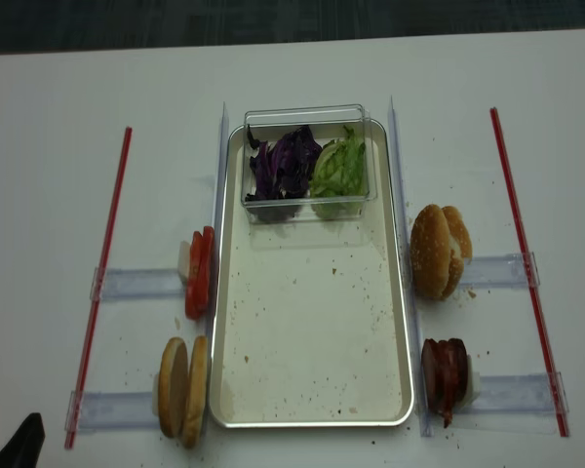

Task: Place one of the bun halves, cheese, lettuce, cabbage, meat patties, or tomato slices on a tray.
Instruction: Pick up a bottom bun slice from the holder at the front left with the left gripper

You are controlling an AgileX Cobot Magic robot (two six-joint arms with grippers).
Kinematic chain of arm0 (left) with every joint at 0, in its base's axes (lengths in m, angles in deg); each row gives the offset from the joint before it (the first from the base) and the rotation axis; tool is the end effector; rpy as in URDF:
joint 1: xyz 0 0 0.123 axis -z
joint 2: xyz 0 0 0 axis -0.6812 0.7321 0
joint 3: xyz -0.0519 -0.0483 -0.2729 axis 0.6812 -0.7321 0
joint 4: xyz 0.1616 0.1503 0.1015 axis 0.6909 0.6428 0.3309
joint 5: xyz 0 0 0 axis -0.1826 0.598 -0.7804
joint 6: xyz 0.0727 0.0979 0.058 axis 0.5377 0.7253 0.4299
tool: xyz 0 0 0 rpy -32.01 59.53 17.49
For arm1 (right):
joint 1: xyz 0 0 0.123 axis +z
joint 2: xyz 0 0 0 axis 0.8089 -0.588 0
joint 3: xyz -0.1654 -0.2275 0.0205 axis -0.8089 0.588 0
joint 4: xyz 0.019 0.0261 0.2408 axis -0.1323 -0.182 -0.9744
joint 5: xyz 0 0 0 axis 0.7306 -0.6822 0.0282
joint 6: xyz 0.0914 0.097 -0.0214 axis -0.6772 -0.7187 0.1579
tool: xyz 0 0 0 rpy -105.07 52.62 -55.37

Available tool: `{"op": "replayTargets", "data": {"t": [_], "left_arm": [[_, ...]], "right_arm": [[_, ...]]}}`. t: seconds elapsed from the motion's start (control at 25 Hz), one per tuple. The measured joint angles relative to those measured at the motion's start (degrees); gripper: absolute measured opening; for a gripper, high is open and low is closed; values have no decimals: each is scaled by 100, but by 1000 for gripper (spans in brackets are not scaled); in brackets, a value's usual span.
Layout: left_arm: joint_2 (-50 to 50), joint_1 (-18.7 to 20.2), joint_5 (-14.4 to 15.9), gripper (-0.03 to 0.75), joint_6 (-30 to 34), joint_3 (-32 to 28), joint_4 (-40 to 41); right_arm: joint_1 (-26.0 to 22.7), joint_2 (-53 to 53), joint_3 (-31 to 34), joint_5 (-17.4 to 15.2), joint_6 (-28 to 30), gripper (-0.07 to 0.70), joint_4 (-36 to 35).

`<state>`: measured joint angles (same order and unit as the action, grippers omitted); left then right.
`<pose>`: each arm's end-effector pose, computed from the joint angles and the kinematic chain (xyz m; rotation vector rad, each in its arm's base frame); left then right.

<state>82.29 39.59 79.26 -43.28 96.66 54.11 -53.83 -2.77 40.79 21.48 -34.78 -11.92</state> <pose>0.0206 -0.0025 0.2340 -0.0745 2.1638 -0.0102 0.0245 0.0101 0.2395 -0.0100 2.1151 0.1013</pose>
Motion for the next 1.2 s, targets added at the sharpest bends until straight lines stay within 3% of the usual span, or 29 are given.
{"op": "replayTargets", "data": {"t": [1.2], "left_arm": [[0, 0, 0, 599, 0, 0, 0]], "right_arm": [[0, 0, 0, 0, 0, 364, 0]]}}
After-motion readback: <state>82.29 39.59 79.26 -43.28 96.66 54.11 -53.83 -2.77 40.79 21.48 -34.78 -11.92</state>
